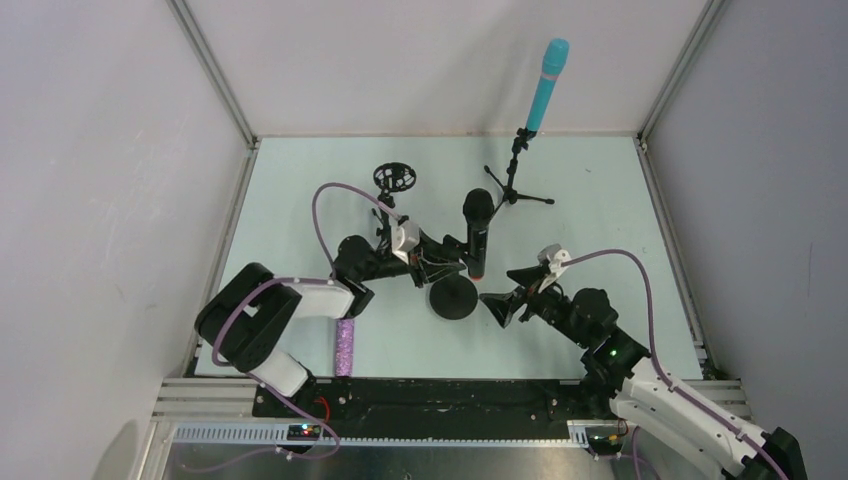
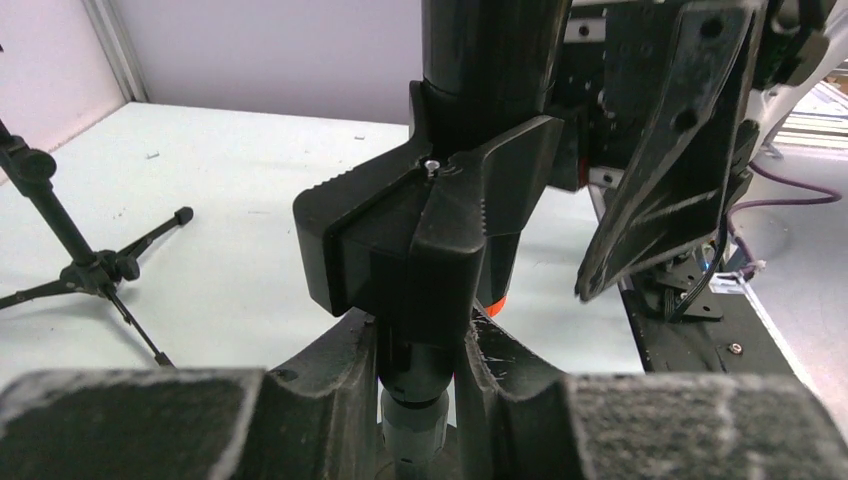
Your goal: Attach the microphones to the stand
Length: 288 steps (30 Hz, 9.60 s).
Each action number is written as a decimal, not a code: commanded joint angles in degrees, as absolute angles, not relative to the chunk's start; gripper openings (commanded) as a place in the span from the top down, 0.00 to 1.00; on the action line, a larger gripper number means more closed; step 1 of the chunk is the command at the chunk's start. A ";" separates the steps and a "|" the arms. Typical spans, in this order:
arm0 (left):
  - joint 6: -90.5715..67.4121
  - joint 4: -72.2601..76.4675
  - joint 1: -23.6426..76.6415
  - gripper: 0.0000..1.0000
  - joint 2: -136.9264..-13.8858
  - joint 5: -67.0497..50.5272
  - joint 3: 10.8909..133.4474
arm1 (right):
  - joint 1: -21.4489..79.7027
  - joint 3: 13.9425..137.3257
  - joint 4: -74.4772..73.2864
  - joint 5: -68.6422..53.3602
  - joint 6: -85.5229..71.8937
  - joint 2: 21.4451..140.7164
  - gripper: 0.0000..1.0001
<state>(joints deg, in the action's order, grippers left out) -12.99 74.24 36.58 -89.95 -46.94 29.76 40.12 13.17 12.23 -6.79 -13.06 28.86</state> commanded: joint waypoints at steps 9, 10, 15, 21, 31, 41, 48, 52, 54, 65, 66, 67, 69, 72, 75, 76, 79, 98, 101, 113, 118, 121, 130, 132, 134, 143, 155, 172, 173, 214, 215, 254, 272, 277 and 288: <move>-17.12 80.42 37.94 1.00 -82.40 -41.41 35.63 | 47.76 11.24 25.60 3.26 -8.18 32.66 0.06; -17.35 80.44 38.04 1.00 -81.79 -40.74 35.66 | 48.18 11.24 25.98 3.70 -7.96 32.90 0.06; -19.80 79.62 38.16 1.00 -78.97 -35.71 36.05 | 51.05 11.69 29.64 7.85 -5.11 34.88 0.08; -17.84 72.69 39.44 1.00 -74.47 -31.36 36.80 | 52.11 15.11 33.73 10.18 -3.05 39.65 0.08; -18.99 63.66 40.14 1.00 -70.50 -28.37 38.20 | 53.67 19.11 43.07 10.23 1.51 48.53 0.12; -19.73 62.33 41.21 1.00 -68.91 -26.82 38.33 | 55.63 21.26 50.72 9.28 2.65 58.63 0.28; -20.22 61.89 41.81 1.00 -68.86 -27.05 39.45 | 56.14 22.94 55.15 10.07 2.57 63.49 0.49; -19.95 61.93 42.05 1.00 -68.59 -26.92 39.51 | 56.23 23.46 54.64 9.93 2.68 63.95 0.71; -19.81 61.91 42.18 1.00 -68.49 -27.12 39.73 | 56.25 23.47 54.40 9.71 2.56 64.07 0.82; -20.20 61.94 42.19 1.00 -68.08 -27.35 41.23 | 56.24 23.40 49.58 8.67 1.38 62.97 1.00; -20.12 61.91 42.19 1.00 -67.92 -27.25 41.31 | 56.25 23.30 49.53 8.51 1.16 63.16 1.00; -20.21 61.93 42.23 1.00 -67.60 -27.12 41.44 | 56.25 23.10 49.82 8.26 1.11 63.31 1.00; -20.65 61.89 42.22 1.00 -67.04 -26.81 42.01 | 56.25 22.65 50.39 7.96 1.25 63.63 1.00; -21.64 61.82 42.22 1.00 -66.66 -27.59 43.12 | 56.19 21.81 51.32 8.22 1.31 64.02 1.00; -22.41 61.85 42.23 1.00 -66.74 -29.12 44.60 | 56.23 21.16 52.56 8.08 1.63 64.85 1.00; -22.83 61.78 42.24 1.00 -66.72 -29.41 45.12 | 56.20 21.04 52.71 7.97 1.66 64.94 1.00; -23.02 61.77 42.22 1.00 -66.63 -30.82 46.01 | 56.24 20.88 52.71 7.95 1.66 65.54 1.00; -18.54 61.90 42.26 1.00 -61.05 -32.88 48.37 | 56.63 19.13 52.95 5.80 1.88 70.82 1.00; -18.40 62.37 42.21 1.00 -60.26 -32.62 48.47 | 56.82 18.87 52.95 6.27 2.32 71.60 1.00; -21.12 64.87 42.21 1.00 -60.40 -32.75 49.92 | 57.91 16.65 54.21 8.90 2.90 73.21 1.00; -21.04 65.00 42.23 1.00 -60.86 -33.03 48.74 | 58.02 16.70 54.37 9.05 2.92 71.78 1.00; -20.75 64.95 42.23 1.00 -61.03 -32.77 47.45 | 58.03 16.97 53.44 10.02 3.17 69.13 0.95; -21.36 64.97 42.22 1.00 -63.44 -33.25 44.07 | 57.79 18.35 44.92 10.99 5.95 54.64 0.17; -21.91 65.09 42.47 1.00 -64.12 -33.18 43.93 | 57.56 18.60 42.72 9.70 6.49 51.94 0.13; -22.12 65.40 42.62 1.00 -64.62 -33.47 43.94 | 57.47 18.85 40.67 8.68 6.72 49.64 0.12; -22.48 66.71 43.72 1.00 -66.19 -33.03 44.15 | 56.98 20.20 46.86 4.97 7.72 51.92 0.15; -22.77 67.36 44.87 1.00 -66.87 -32.57 43.43 | 56.88 24.20 52.17 3.47 8.60 55.60 0.21; -22.96 68.24 45.00 0.98 -67.58 -32.19 43.07 | 56.62 25.40 50.99 10.47 4.38 57.74 1.00; -22.83 68.27 45.00 0.96 -67.59 -32.00 42.72 | 56.61 25.40 50.98 10.55 4.68 57.87 1.00; -12.51 62.95 44.83 0.00 -60.51 -17.40 28.27 | 45.29 24.81 62.50 12.60 6.15 67.13 1.00; -12.31 62.76 44.87 0.00 -60.26 -17.53 28.25 | 44.26 24.75 62.62 12.50 6.22 67.32 1.00; -11.05 58.39 43.43 0.00 -57.61 -18.82 26.70 | 14.30 26.54 86.77 18.59 9.68 88.47 1.00; -10.90 58.26 42.60 0.00 -57.49 -18.98 26.92 | 12.85 25.27 86.86 19.68 6.03 91.97 1.00; -10.90 58.25 42.45 0.00 -57.33 -18.98 26.74 | 12.92 23.73 86.84 18.89 5.03 91.79 1.00; -10.94 58.24 42.24 0.00 -55.52 -18.21 25.54 | 13.94 21.10 86.84 17.98 4.57 90.91 0.74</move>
